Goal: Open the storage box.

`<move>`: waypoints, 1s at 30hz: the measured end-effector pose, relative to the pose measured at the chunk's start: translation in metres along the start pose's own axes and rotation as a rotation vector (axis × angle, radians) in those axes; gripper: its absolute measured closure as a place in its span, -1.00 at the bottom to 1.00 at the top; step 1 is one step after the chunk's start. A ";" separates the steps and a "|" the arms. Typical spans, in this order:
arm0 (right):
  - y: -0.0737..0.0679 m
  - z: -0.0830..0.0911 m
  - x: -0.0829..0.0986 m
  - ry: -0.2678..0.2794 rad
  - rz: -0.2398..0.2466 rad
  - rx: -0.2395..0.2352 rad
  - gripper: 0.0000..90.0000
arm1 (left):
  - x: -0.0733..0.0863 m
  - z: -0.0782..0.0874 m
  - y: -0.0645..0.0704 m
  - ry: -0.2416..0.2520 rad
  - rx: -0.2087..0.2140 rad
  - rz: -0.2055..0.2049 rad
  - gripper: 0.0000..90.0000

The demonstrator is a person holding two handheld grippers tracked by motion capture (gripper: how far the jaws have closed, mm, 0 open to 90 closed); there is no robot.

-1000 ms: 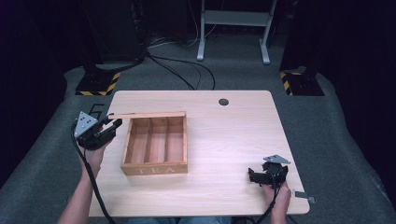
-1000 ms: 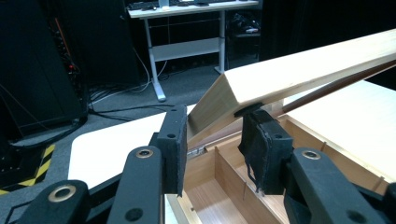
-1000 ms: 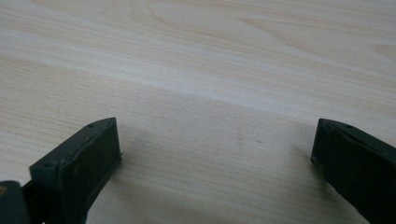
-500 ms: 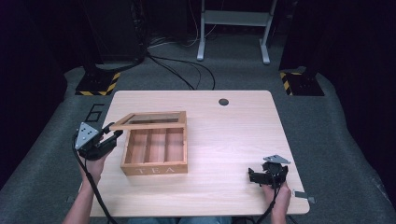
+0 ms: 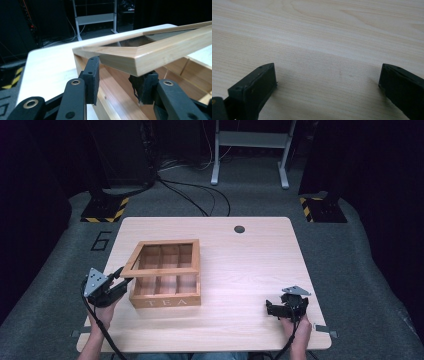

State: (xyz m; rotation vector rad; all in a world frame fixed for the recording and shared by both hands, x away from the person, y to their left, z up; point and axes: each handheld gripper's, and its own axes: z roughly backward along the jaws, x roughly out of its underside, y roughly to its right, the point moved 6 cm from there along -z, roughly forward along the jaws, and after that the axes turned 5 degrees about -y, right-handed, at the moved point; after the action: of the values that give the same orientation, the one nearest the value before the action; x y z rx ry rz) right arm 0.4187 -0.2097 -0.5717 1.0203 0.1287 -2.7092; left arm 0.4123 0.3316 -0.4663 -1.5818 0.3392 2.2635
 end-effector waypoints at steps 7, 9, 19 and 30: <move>0.000 0.000 0.000 0.000 0.000 0.000 -0.98 | 0.019 -0.002 0.002 -0.004 0.033 0.044 0.30; 0.000 0.000 0.000 0.000 0.000 0.000 -0.98 | 0.024 -0.002 0.002 -0.019 0.040 0.046 0.29; 0.000 0.000 0.000 0.000 0.000 0.000 -0.98 | 0.047 -0.006 0.004 -0.091 0.057 0.068 0.26; 0.000 0.000 0.000 -0.001 0.000 0.000 -0.98 | 0.055 -0.002 -0.002 -0.115 0.091 0.117 -0.05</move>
State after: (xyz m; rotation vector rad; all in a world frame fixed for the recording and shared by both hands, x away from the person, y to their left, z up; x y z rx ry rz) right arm 0.4185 -0.2097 -0.5716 1.0190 0.1287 -2.7099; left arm 0.3975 0.3409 -0.5185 -1.4135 0.5079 2.3786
